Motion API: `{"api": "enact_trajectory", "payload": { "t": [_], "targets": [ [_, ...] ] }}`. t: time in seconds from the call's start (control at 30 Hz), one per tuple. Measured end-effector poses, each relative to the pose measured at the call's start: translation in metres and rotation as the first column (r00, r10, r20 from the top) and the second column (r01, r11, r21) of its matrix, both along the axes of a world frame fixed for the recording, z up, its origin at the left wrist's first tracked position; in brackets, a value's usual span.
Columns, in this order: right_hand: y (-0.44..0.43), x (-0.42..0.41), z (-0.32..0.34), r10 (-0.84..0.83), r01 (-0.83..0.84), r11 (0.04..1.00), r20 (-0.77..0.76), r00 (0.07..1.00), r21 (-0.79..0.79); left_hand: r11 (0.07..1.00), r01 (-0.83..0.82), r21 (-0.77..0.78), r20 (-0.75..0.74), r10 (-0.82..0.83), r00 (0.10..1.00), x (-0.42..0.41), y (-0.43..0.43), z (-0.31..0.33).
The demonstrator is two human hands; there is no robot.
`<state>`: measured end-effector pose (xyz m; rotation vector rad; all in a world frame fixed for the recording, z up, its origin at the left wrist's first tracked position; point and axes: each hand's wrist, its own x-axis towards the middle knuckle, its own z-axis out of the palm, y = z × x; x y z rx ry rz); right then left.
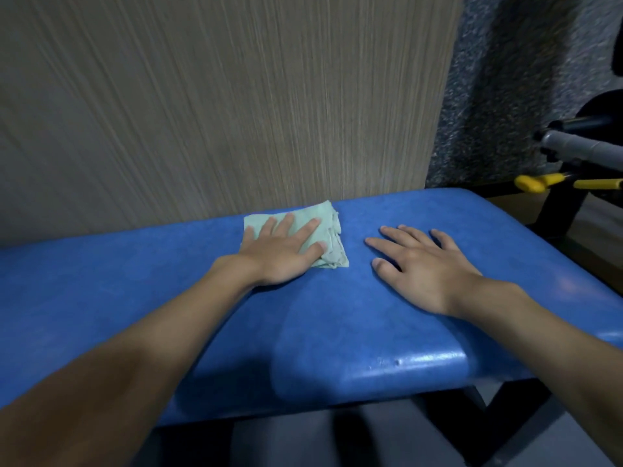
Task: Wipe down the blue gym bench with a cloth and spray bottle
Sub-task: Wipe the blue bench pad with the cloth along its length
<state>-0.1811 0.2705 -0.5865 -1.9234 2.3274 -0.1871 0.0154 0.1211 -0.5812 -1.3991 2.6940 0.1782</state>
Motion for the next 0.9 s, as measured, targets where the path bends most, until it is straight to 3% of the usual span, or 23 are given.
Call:
{"api": "enact_trajectory", "payload": {
  "t": [0.27, 0.4, 0.53, 0.63, 0.9],
  "targets": [
    [0.001, 0.002, 0.005, 0.012, -0.012, 1.0, -0.012, 1.0, 0.007, 0.996, 0.063, -0.064, 0.018, -0.062, 0.998, 0.054, 0.12, -0.004],
    [-0.001, 0.009, 0.014, 0.032, -0.033, 0.999, -0.084, 0.996, -0.007, 0.998, 0.034, -0.044, 0.026, -0.033, 0.999, 0.059, 0.139, -0.001],
    [-0.007, 0.019, 0.01, 0.061, -0.058, 0.996, 0.04, 0.997, -0.061, 1.0, 0.02, -0.023, 0.041, -0.019, 0.999, 0.051, 0.116, 0.001],
    [-0.009, 0.021, 0.001, 0.075, -0.075, 0.997, -0.015, 0.997, 0.006, 1.0, 0.001, -0.006, 0.031, -0.001, 1.0, 0.042, 0.073, 0.0],
    [-0.006, 0.021, 0.0, 0.055, -0.055, 0.998, -0.021, 0.998, 0.01, 0.998, -0.056, 0.023, 0.023, 0.055, 0.998, 0.002, -0.051, 0.007]
  ]
}}
